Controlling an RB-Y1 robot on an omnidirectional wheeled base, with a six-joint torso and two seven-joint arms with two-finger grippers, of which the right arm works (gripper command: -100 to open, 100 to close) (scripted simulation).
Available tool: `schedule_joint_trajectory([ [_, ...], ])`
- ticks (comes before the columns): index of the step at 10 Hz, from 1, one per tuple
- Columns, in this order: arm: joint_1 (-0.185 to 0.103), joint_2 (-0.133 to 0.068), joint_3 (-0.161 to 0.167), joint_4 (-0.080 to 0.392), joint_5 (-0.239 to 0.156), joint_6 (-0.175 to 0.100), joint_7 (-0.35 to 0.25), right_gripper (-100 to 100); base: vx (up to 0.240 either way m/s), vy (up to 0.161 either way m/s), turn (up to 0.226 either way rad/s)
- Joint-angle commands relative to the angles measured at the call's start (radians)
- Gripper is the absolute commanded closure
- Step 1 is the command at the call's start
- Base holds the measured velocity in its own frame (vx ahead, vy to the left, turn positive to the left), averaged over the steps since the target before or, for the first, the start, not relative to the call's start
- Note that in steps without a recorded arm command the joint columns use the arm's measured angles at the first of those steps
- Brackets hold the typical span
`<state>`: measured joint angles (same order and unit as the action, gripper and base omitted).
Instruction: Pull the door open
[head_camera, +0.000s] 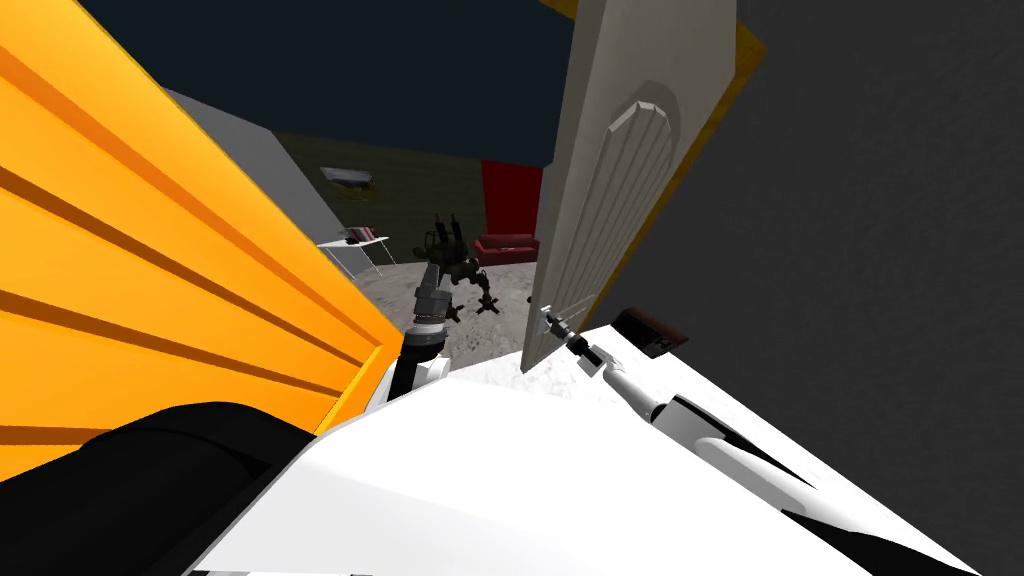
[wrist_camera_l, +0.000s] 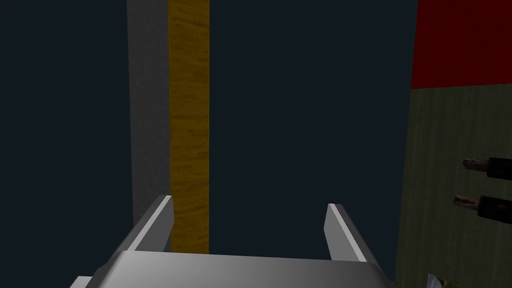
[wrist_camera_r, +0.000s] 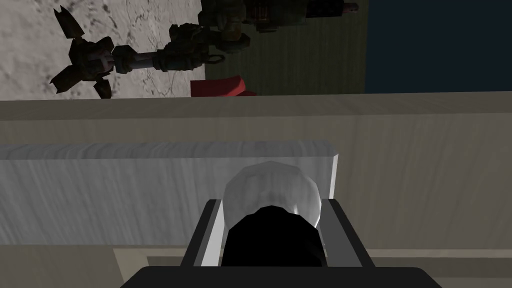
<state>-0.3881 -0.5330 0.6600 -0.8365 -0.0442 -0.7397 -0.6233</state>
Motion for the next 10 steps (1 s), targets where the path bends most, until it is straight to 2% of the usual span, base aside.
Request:
schedule_joint_trajectory([
  [1,0.0,-0.011,0.01,0.015,0.009,-0.032,-0.017,100,-0.15,-0.183,0.147],
  [9,-0.013,-0.064,0.04,0.067,0.04,-0.15,-0.085,100,-0.105,-0.162,0.107],
  [10,-0.008,-0.056,0.042,0.053,0.039,-0.136,-0.079,100,-0.045,-0.073,0.035],
])
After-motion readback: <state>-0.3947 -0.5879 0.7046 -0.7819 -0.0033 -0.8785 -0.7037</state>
